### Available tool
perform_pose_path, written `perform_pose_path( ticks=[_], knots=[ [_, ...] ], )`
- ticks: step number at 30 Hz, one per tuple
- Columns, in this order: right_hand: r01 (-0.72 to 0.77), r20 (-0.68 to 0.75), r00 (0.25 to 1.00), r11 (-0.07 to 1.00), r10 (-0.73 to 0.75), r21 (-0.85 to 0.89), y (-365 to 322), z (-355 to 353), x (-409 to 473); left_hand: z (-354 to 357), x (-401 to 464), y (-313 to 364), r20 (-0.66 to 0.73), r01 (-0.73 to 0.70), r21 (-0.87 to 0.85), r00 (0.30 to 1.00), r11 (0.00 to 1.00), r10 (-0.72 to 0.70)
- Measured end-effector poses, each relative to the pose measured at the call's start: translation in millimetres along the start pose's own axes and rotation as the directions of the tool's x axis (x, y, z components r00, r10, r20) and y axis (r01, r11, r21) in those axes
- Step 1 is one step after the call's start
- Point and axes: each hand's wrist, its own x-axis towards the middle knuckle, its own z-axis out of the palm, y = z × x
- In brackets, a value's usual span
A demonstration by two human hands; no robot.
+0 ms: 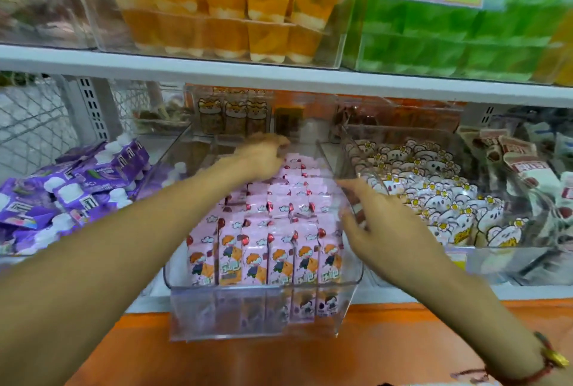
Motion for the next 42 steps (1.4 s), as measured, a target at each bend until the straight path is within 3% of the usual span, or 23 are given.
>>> perform_pose_path(
  ticks=[4,11,13,18,21,24,26,29,32,36,38,42],
  knots=[
    [-0.003,-0.057,0.998,0.998,0.007,0.067,5.3,0.9,1.8,15.0,28.1,5.1,-0.012,0.055,0.14,0.998,0.989,-0.053],
    [-0.074,-0.057,0.995,0.988,0.082,0.132,9.1,0.5,4.3,18.6,42.9,7.7,-0.102,0.16,0.184,0.984,0.97,-0.143],
    [-0.076,-0.058,0.995,0.986,0.085,0.15,8.1,0.2,4.1,15.8,42.0,8.3,-0.17,0.169,0.131,0.975,0.977,-0.146],
    [-0.076,-0.071,0.994,0.983,0.089,0.165,7.2,-1.9,2.9,0.5,31.5,11.7,-0.39,0.129,-0.208,0.898,0.97,-0.203],
    [-0.068,-0.075,0.994,0.99,0.077,0.124,3.8,-2.6,0.9,-10.0,10.1,17.8,-0.45,0.013,-0.469,0.857,0.883,-0.252],
    [-0.017,-0.152,0.988,0.992,0.036,0.122,-3.0,-5.1,-0.1,-14.9,-25.4,22.6,-0.449,-0.07,-0.705,0.815,0.706,-0.367],
    [0.05,-0.228,0.973,0.984,-0.01,0.169,-12.0,-7.9,-1.1,-17.3,-56.2,24.8,-0.463,-0.123,-0.774,0.78,0.621,-0.422],
    [0.133,-0.263,0.963,0.946,-0.053,0.297,-33.5,-9.1,-5.4,-19.5,-107.1,29.3,-0.49,-0.257,-0.815,0.783,0.519,-0.382],
    [0.107,-0.125,0.99,0.894,-0.058,0.434,-56.5,-4.0,-10.4,-16.3,-147.8,35.8,-0.468,-0.311,-0.851,0.816,0.424,-0.34],
    [0.071,0.058,0.992,0.871,-0.113,0.486,-71.7,6.7,-12.3,-6.6,-171.1,36.2,-0.4,-0.304,-0.9,0.861,0.313,-0.315],
    [-0.023,0.096,0.994,0.778,-0.048,0.627,-74.1,6.7,-9.7,-3.4,-175.0,33.0,-0.408,-0.313,-0.892,0.867,0.326,-0.286],
    [-0.319,0.291,0.948,0.378,0.131,0.869,-70.8,3.5,-2.6,5.9,-178.0,26.3,-0.434,-0.281,-0.807,0.878,0.52,-0.199]
  ],
)
